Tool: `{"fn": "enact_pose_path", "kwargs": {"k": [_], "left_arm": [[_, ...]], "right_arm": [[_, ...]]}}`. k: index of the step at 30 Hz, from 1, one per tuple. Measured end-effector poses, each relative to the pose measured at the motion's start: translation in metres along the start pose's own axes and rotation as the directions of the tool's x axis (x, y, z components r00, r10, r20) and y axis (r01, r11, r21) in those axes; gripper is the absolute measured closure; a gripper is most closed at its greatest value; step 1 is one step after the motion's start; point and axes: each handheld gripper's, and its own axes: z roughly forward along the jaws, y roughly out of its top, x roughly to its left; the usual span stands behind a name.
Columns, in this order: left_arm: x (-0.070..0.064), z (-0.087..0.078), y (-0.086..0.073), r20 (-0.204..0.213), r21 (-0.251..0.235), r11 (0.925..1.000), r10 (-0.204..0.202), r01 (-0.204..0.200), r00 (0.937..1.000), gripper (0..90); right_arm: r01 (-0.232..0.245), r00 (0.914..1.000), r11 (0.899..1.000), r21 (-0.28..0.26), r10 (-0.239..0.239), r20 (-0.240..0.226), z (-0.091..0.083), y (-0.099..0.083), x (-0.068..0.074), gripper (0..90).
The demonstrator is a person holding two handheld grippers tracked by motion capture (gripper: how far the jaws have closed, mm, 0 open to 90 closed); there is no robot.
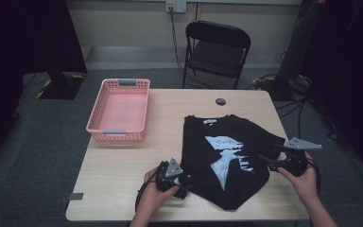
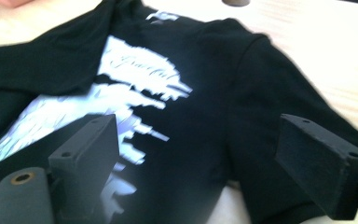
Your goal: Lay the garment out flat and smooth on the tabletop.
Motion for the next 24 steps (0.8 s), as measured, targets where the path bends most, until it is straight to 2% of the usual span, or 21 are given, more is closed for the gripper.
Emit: {"fn": "enact_pose_path", "kwargs": {"k": [5,16,22,24], "left_arm": [[0.000,0.000,0.000,0.000,0.000,1.0000,0.000,0.000,1.0000,5.5],[0.000,0.000,0.000,0.000,0.000,1.0000,0.000,0.000,1.0000,5.5],[0.000,0.000,0.000,0.000,0.000,1.0000,0.000,0.000,1.0000,5.5],[0.000,0.000,0.000,0.000,0.000,1.0000,0.000,0.000,1.0000,5.5]], "right_arm": [[0.000,0.9999,1.000,0.011,0.000,-0.015,0.000,-0.010,0.007,12.1],[-0.025,0.9989,0.999,0.021,0.026,-0.040,0.001,-0.030,0.011,12.1],[-0.011,0.9989,0.999,0.046,0.013,-0.045,0.002,-0.039,0.017,12.0],[0.008,0.9990,0.998,0.055,-0.006,-0.045,0.002,-0.042,0.020,12.1]]}}
